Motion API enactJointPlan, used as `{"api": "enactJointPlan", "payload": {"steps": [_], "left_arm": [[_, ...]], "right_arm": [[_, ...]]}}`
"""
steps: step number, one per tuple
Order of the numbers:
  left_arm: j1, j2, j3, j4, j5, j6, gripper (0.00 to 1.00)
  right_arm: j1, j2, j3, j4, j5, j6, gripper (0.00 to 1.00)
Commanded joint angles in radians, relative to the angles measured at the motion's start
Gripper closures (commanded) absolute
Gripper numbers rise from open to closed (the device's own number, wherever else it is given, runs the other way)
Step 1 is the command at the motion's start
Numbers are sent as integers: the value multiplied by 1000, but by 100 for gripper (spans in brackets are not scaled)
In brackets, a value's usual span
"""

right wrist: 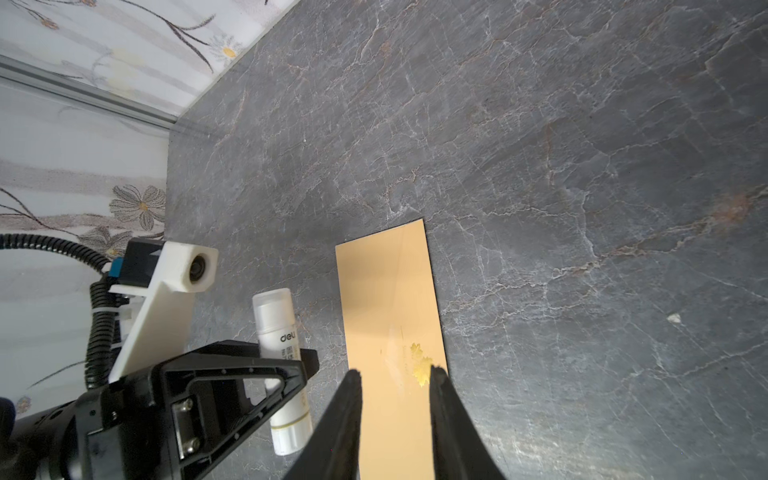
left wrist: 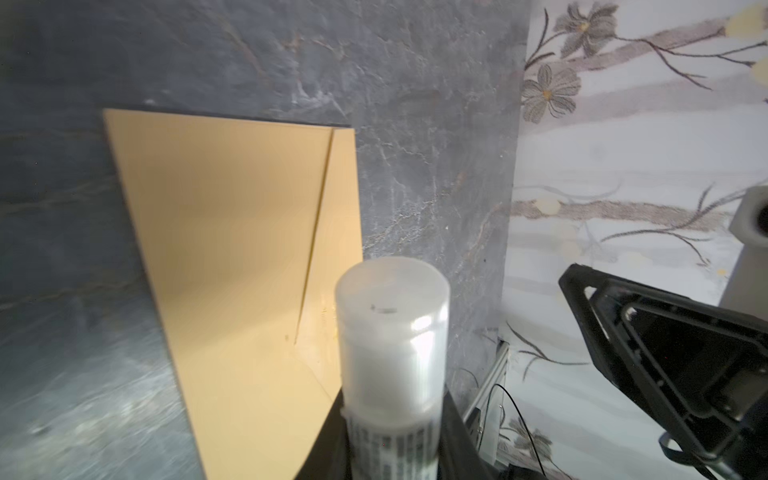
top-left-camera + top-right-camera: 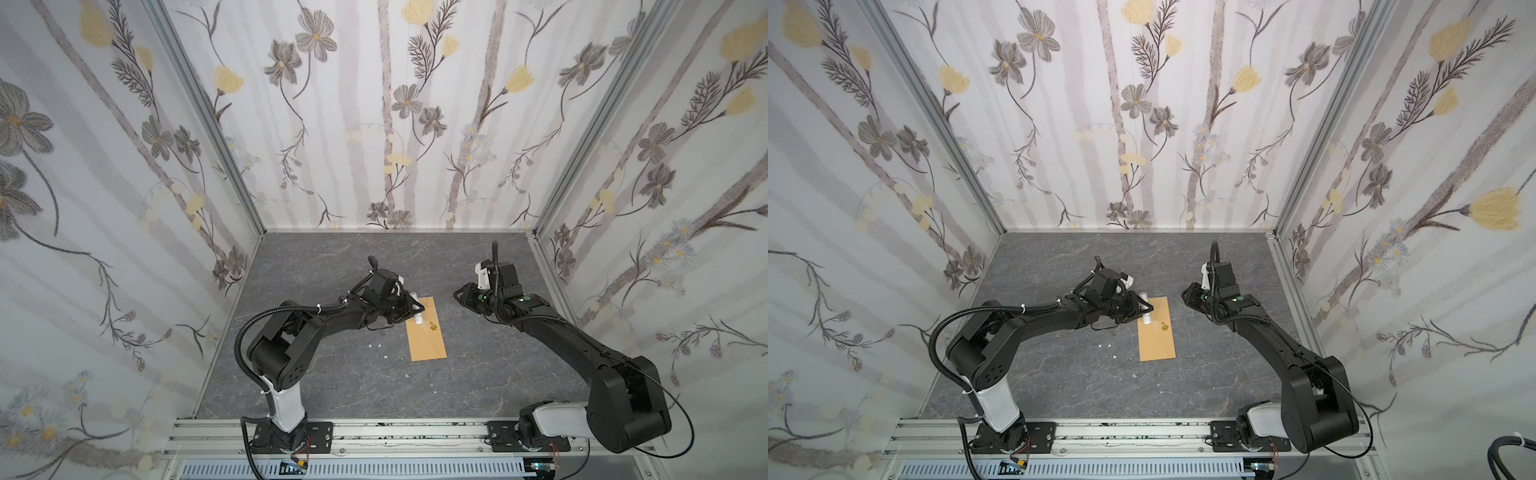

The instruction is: Place the letter into the envelope and seal it

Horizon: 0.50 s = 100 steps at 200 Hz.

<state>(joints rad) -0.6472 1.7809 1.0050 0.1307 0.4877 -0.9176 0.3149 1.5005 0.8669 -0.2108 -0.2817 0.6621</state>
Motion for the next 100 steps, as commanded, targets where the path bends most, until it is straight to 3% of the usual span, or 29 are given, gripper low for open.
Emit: {"api": "enactJointPlan", "payload": {"steps": [1,31,65,100], "left_arm": [[4,-37,-15,-190,-209,40,100],[-5,-63,-23,-305,-345,39,100],[-35,-44,-22,-338,-401,38,100],[-75,0,-3,-370,-427,48,89]], "right_arm": [[1,-14,-13,56,-3,5,67],[1,-26,-37,68,-21,-1,67],[0,-48,-69,91,-41,2,67],[1,-75,-87,99,-43,7,65]]}}
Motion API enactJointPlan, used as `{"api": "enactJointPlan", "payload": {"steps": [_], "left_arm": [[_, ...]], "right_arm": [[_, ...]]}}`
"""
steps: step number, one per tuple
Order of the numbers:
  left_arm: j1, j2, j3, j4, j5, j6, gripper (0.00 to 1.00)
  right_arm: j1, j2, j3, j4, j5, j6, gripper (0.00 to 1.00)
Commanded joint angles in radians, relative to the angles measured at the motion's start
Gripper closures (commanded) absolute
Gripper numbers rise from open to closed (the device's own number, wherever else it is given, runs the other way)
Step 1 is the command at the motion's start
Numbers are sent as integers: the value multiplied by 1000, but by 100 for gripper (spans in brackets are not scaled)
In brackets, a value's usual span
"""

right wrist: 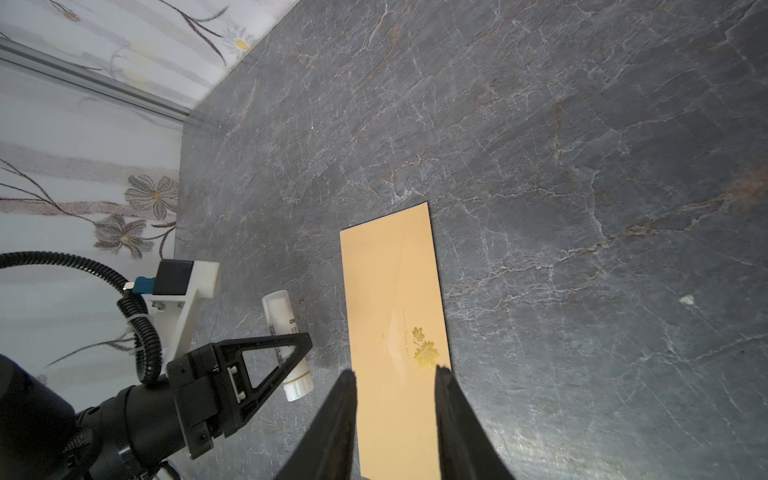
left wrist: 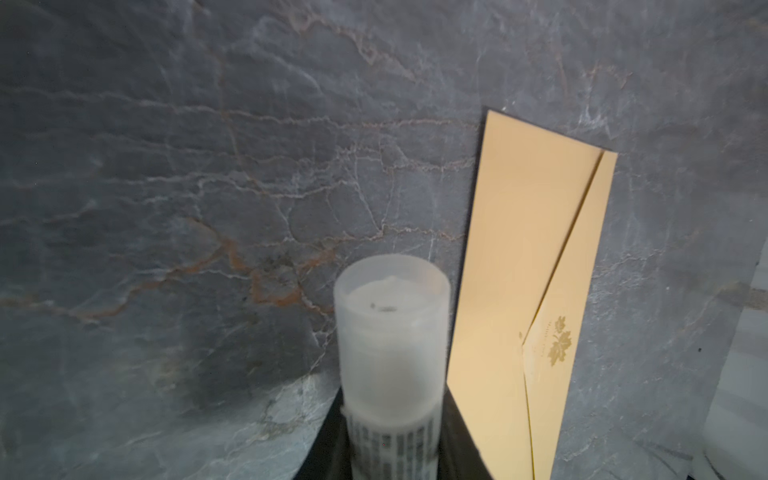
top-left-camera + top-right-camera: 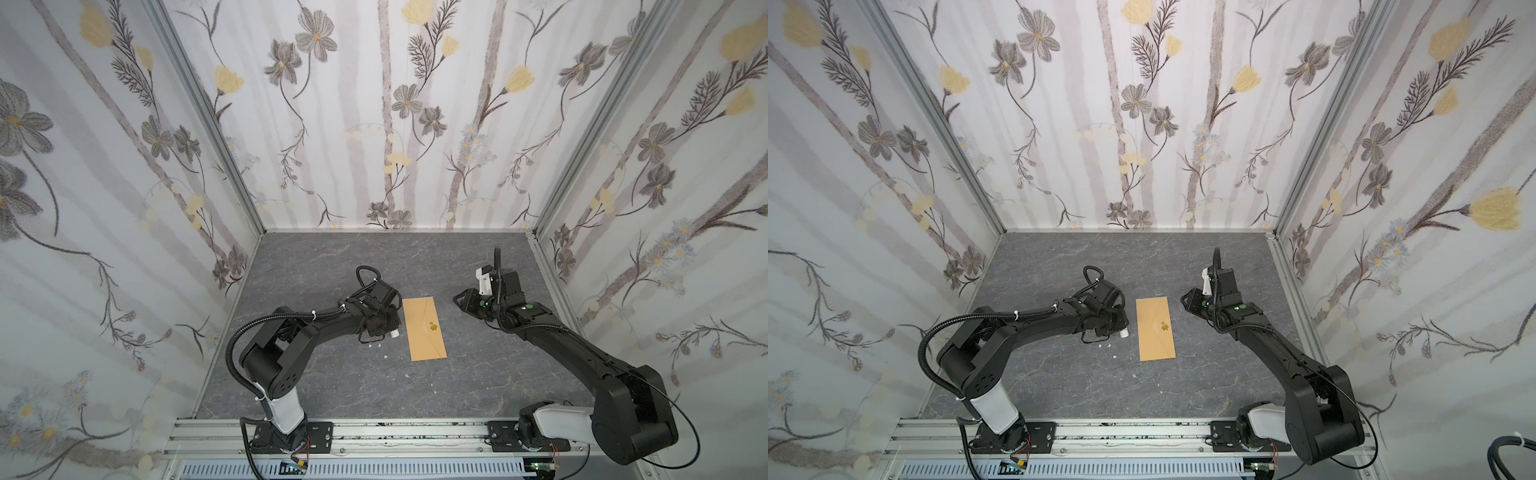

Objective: Place the letter into the envelope and seal it
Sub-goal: 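Lower the capped glue stick beside the envelope and release it with the left gripper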

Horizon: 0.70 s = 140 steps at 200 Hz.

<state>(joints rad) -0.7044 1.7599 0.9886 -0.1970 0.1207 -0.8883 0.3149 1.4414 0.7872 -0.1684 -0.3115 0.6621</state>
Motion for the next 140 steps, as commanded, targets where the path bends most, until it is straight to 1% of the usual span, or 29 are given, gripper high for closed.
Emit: {"api": "enactJointPlan", "payload": {"steps": [1,14,28,38,54,69,140], "left_arm": [[-18,22,13,-42,-60,18,89],[-27,30,16,-48,-73,23,81],[-33,39,17,-55,-83,27,77],[-33,40,18,-59,-87,30,70],[-33,41,22,-64,-90,34,67],[-34,38,23,-68,-94,38,60],[-33,16,34,-74,-101,40,59]], "right_arm": [[0,-16,-8,57,-14,7,65],[1,-24,-12,57,-14,9,65],[1,-29,-15,61,-15,14,64],[1,-30,-17,63,-15,17,64],[1,-27,-17,68,-21,22,64],[1,-24,-17,72,-27,25,63],[1,-21,-11,78,-34,37,63]]}}
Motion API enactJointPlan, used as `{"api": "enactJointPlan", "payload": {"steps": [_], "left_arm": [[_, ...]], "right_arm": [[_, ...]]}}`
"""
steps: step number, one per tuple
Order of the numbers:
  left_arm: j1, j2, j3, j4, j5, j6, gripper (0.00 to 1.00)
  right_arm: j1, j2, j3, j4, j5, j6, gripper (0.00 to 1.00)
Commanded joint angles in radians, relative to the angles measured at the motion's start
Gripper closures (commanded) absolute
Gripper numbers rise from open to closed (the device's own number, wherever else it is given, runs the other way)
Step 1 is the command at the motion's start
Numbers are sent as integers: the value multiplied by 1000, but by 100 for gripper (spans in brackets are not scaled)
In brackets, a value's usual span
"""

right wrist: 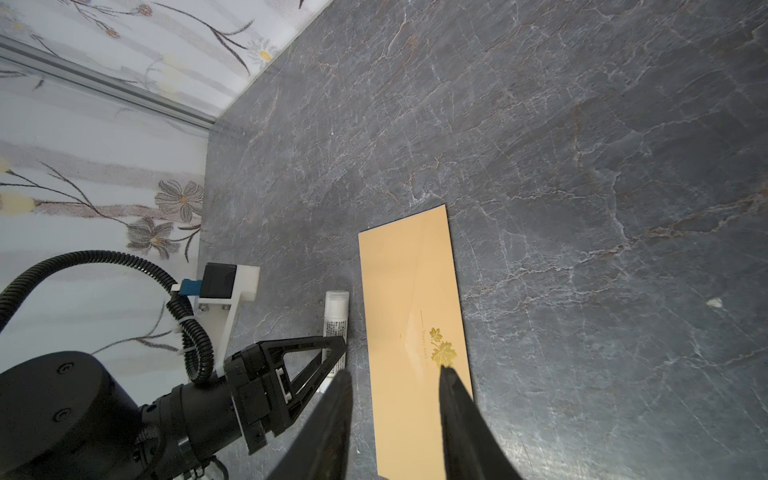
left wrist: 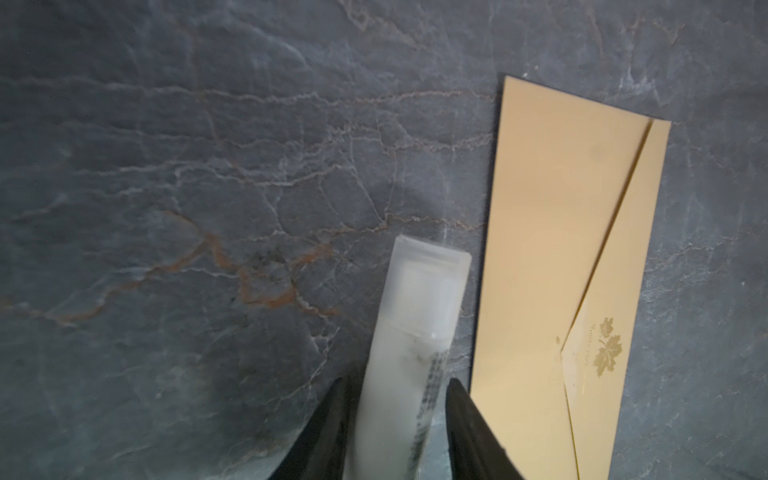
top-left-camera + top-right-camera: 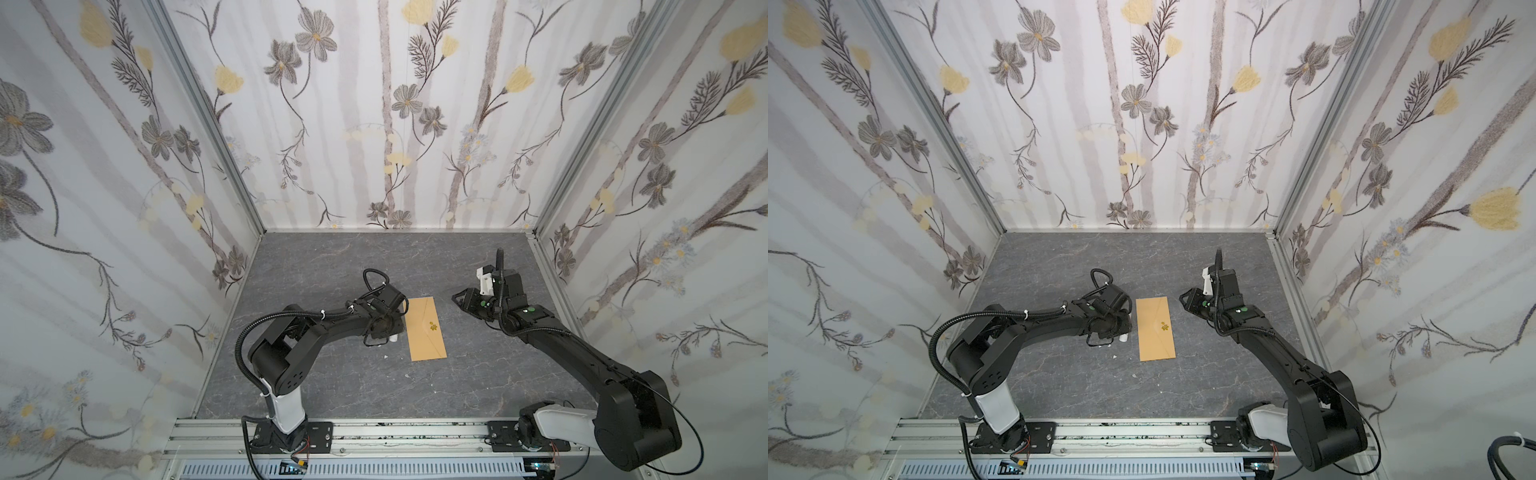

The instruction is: Place the letter into the envelope and seal it

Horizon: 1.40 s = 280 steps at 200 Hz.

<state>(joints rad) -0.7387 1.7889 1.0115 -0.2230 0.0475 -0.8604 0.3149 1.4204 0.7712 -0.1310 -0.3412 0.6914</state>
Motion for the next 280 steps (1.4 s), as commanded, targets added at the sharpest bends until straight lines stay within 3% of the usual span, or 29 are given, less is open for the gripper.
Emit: {"api": "enactJointPlan", "payload": {"steps": [1,58,102,114,125,134,140,145,152,174,191,206,228,248,280], "left_arm": [[1,-14,11,-48,-28,12,59],[2,-78,26,-52,-28,-3,57],[33,-225,37,-68,-104,14,54],[48,-268,50,-67,-144,45,49],[58,-301,71,-67,-195,101,40],[67,-326,83,-63,-256,149,23],[78,-344,87,-60,-297,176,9],[91,-356,88,-54,-324,201,1],[110,-368,89,-40,-357,239,0],[182,-405,73,10,-465,351,0],[240,-451,17,98,-553,429,0],[321,-506,-62,184,-543,461,0],[423,-610,-242,388,-513,545,0],[467,-676,-454,657,-551,654,0],[504,-617,-659,998,-552,768,0]], "right_arm": [[1,0,5,41,-3,8,63],[1,-19,29,22,-1,8,58],[-51,-91,59,-12,31,-53,57],[-79,-123,62,-15,64,-87,56],[-105,-157,57,-9,104,-127,49],[-121,-188,49,-2,160,-156,42],[-129,-210,39,8,209,-173,32],[-136,-228,24,29,244,-192,13],[-143,-251,-3,66,293,-217,1],[-170,-304,-105,176,424,-298,0],[-185,-319,-182,279,539,-363,0],[-206,-314,-252,381,612,-410,0],[-240,-301,-337,525,629,-451,0],[-246,-289,-448,742,656,-504,0],[-249,-227,-569,1014,652,-552,0]]}}
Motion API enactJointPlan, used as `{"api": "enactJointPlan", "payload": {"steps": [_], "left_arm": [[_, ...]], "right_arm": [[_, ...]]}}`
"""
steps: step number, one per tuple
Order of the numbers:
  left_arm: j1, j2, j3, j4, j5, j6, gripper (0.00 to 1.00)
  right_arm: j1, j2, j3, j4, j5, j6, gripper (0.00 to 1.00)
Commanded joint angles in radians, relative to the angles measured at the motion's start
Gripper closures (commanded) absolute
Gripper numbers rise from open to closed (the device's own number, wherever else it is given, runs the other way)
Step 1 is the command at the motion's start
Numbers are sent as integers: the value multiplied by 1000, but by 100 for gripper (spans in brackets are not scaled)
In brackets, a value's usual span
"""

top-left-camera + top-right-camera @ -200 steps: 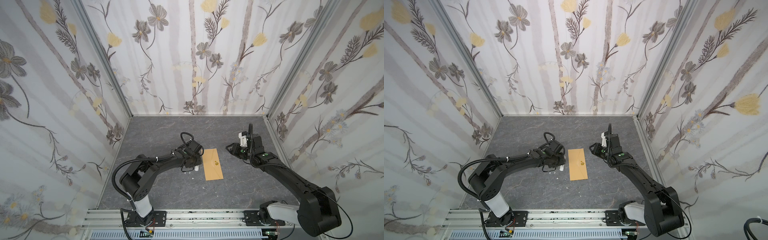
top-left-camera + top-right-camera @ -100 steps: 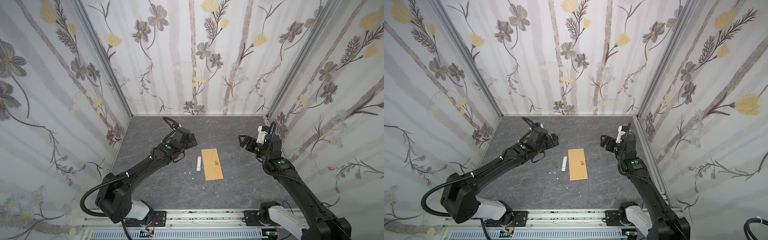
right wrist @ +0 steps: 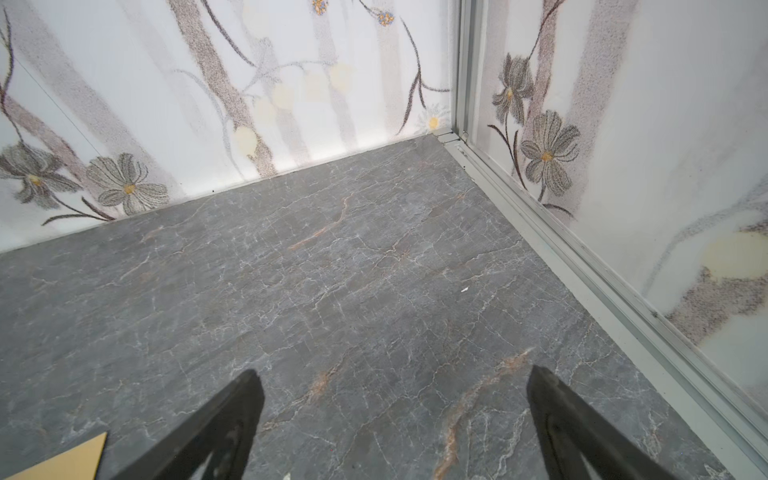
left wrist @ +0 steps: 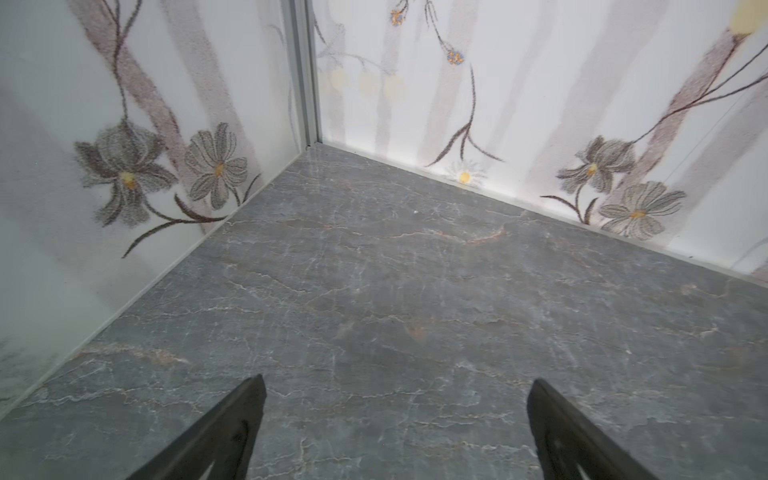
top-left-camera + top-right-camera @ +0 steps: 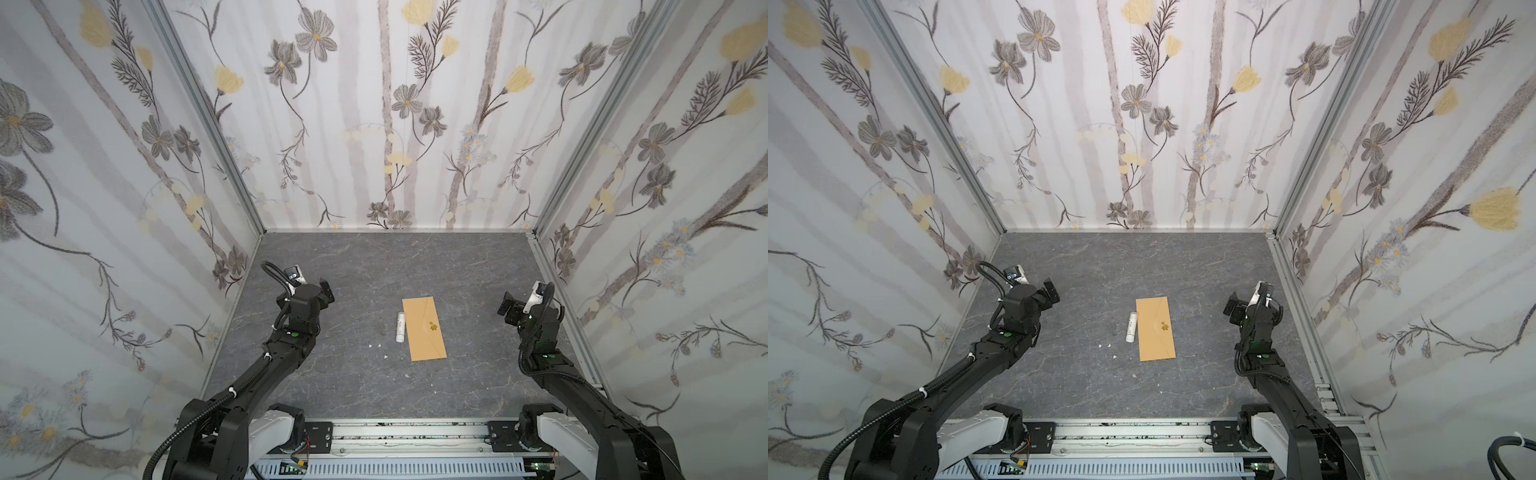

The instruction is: Place the letter into the envelope and seal it

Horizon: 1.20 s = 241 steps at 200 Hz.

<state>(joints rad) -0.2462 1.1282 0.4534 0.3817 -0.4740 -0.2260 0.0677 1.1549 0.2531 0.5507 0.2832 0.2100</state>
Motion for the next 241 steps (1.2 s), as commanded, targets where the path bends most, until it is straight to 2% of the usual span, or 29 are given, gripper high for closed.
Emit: {"api": "enactJointPlan", "payload": {"steps": [1,11,22,41,65,76,89,103,119,131,241], "left_arm": [[11,52,-104,401,-31,134,0],[22,89,-136,482,-34,137,0],[33,125,-169,588,-15,156,0],[66,216,-199,730,13,196,0],[146,309,-237,891,148,186,0],[175,340,-248,921,212,163,0],[192,396,-255,982,267,158,0],[195,464,-253,1052,313,177,0],[202,457,-259,1044,321,167,0],[208,462,-251,1036,327,163,0],[220,458,-248,1028,288,135,0]], "right_arm": [[-2,42,-53,338,27,-70,0],[-2,77,-60,402,15,-75,0],[-2,98,-37,392,-6,-84,0],[-3,154,-40,511,-44,-113,0],[-3,195,-10,516,-70,-166,0],[-8,229,-49,644,-83,-178,0],[-25,291,-71,717,-111,-162,0],[-28,367,-105,891,-128,-169,0],[-49,328,-69,749,-156,-152,0],[-64,362,-50,770,-193,-148,0],[-60,355,-50,757,-213,-165,0]]}}
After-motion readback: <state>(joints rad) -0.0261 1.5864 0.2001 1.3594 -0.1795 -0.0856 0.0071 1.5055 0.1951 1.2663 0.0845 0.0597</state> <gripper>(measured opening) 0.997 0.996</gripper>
